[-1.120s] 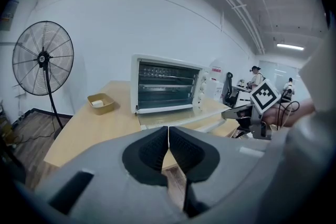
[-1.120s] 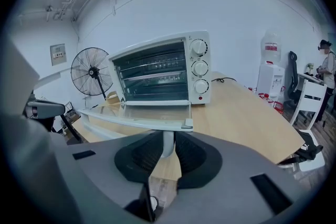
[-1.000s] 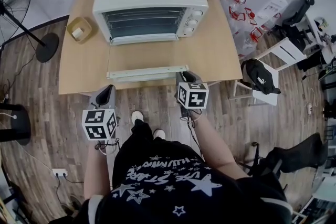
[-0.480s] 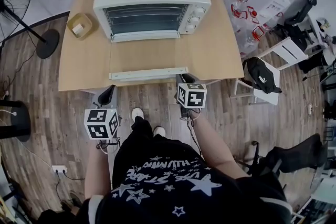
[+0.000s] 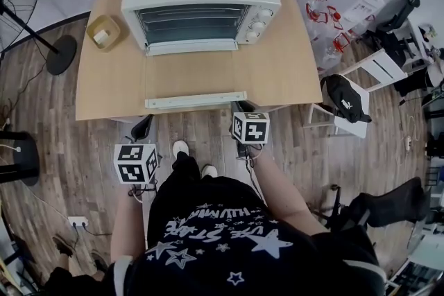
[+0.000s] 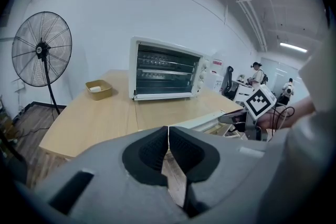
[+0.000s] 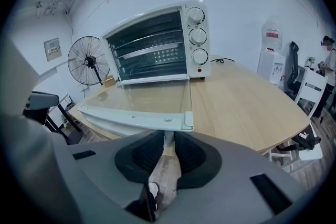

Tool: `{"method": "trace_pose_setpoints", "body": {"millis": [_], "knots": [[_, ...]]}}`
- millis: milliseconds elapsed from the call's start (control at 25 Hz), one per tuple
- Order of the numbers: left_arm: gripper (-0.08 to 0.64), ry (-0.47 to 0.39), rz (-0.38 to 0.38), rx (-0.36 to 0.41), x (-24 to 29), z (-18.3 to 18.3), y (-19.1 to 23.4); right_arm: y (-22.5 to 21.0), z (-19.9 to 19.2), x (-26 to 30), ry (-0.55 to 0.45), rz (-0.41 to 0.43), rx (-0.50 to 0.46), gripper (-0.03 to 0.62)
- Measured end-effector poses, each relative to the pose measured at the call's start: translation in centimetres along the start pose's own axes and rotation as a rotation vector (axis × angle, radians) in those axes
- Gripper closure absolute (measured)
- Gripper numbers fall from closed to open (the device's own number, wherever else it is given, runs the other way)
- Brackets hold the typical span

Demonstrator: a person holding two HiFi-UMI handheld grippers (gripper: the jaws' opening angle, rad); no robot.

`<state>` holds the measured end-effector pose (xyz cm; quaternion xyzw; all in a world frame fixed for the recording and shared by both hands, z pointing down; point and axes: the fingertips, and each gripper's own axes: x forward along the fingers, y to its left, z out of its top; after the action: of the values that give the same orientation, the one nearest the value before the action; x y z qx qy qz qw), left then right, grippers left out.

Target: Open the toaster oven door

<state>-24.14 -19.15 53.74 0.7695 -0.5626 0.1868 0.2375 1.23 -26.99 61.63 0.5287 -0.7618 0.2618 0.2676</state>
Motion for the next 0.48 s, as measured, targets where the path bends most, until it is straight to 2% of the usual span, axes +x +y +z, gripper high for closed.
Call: {"method": "trace_pose_setpoints", "body": {"millis": [200, 480], "knots": [[0.538, 0.005, 0.006, -0.005, -0.2, -0.4, -1.2, -0.2, -0.1, 0.1, -0.005, 0.010, -0.015, 0.523], [0.538, -0.016, 0.079, -0.035, -2.4, -1.5, -3.5, -0.5, -0.3, -0.1, -0.012, 0.047, -0.054, 0.503]]}}
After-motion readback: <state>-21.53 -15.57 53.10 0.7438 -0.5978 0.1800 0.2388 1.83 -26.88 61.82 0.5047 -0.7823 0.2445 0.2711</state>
